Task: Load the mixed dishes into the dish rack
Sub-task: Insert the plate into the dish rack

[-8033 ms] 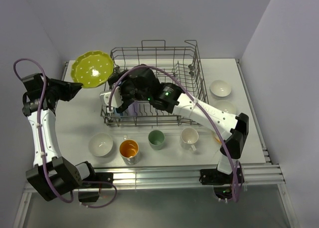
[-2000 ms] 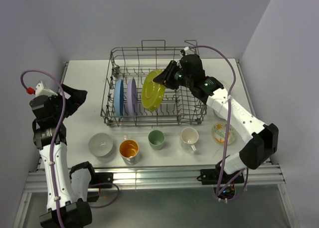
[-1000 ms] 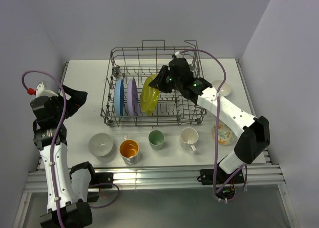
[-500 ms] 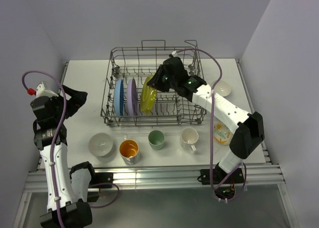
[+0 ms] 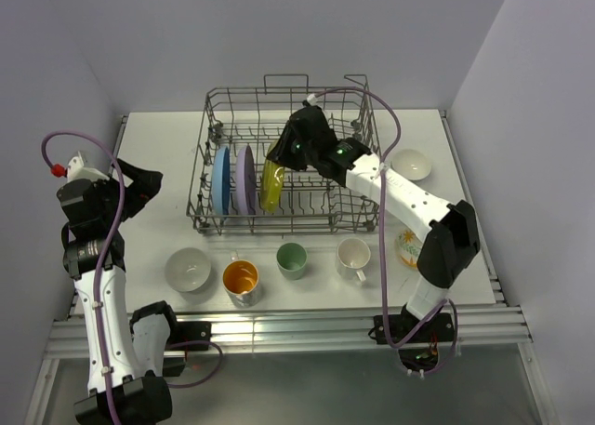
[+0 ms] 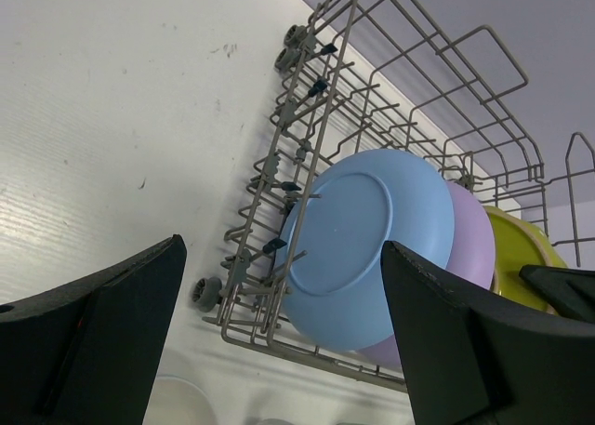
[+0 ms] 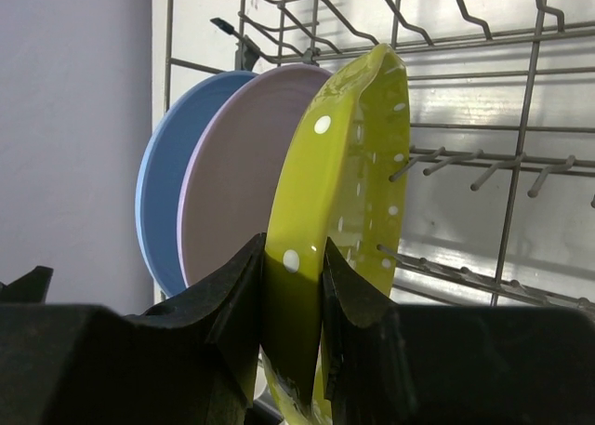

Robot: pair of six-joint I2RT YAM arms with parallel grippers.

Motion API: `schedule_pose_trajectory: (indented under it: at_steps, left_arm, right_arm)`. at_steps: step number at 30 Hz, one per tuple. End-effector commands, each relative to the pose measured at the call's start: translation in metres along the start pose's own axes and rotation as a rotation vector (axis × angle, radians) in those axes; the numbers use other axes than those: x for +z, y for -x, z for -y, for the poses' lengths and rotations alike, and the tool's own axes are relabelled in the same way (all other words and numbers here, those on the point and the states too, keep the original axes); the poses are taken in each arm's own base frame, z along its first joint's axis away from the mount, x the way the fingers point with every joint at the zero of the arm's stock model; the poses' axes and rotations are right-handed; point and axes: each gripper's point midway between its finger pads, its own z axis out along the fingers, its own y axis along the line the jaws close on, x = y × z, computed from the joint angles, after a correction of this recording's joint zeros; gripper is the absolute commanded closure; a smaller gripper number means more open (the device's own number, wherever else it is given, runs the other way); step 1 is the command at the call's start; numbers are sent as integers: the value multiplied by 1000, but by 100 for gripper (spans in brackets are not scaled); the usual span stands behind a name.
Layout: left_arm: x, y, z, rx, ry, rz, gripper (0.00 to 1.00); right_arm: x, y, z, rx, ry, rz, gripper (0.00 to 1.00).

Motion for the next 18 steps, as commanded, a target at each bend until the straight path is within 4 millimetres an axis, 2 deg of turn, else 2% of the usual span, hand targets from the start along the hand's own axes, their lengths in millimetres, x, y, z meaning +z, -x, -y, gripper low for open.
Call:
schedule_pose_trajectory:
  at_steps: [1,6,11,14,15,16,18]
  left_arm:
    - [-6,10,4,48,-4,41,7]
    - [-6,10,5,52,-7,40,7]
    - [-7,9,5,53,-9,39,7]
    - [-7,9,6,51,-14,39,7]
    - [-7,8,5,50,-12,36,7]
    - [-7,8,5,49,-14,36,7]
    - [-7,8,5,49,-15,37,7]
  right_arm:
    - [4,14,-34,-83,70,95,100]
    - [14,6,-35,-123,50,96,100]
    - [17,2,-34,-144,36,97,94]
    - [14,4,-29,-89,35,90,91]
    - [18,-2,-20,-63,31,68,90]
    - [17,-5,-20,-28,46,46,90]
    - [15,-4,-15,-19,42,43,90]
